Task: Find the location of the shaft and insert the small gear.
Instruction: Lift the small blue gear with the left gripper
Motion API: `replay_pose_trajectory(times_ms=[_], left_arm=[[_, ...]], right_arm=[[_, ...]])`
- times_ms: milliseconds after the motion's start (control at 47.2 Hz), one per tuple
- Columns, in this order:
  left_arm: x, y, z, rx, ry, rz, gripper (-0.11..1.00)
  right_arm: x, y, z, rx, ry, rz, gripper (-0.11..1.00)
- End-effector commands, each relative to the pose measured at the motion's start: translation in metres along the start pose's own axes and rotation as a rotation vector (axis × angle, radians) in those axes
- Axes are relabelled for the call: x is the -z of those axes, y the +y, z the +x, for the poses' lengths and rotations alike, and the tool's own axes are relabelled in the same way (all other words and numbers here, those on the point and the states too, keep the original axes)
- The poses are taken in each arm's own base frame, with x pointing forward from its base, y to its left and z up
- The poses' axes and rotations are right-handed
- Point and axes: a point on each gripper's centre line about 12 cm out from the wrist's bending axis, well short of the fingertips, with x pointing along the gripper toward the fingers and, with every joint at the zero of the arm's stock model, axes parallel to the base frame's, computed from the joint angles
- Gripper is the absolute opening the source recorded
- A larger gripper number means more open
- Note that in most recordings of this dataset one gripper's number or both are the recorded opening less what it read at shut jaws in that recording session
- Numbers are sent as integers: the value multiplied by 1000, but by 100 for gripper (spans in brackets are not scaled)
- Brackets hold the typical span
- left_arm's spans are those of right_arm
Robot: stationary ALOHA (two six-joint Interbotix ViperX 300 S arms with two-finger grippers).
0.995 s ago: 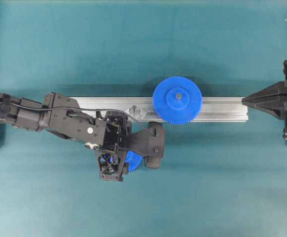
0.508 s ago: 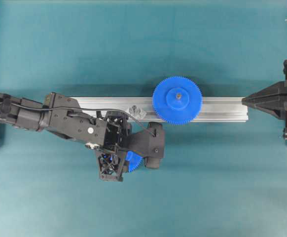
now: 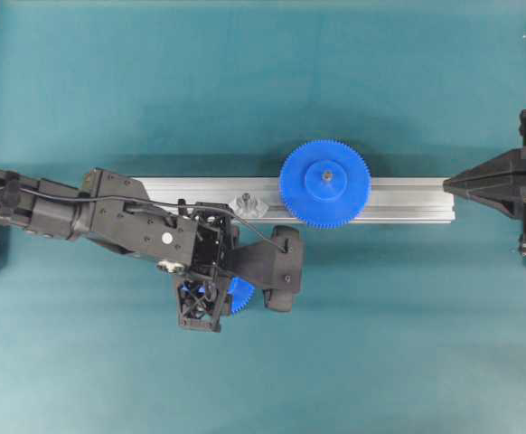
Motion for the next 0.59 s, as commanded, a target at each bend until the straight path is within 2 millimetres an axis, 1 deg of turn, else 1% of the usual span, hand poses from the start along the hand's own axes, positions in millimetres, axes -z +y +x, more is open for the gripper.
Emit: replay_pose_trajectory(times_ms=[0, 317, 571], left_arm=[[-14, 5, -32, -5, -83, 0, 63], [-21, 11, -64, -13, -93, 23, 63], [-28, 23, -93, -23, -76, 50, 63]], right_arm=[[-4, 0, 1, 2, -10, 10, 1], [-5, 0, 1, 2, -14, 10, 1], [-5, 0, 1, 1, -16, 10, 1]])
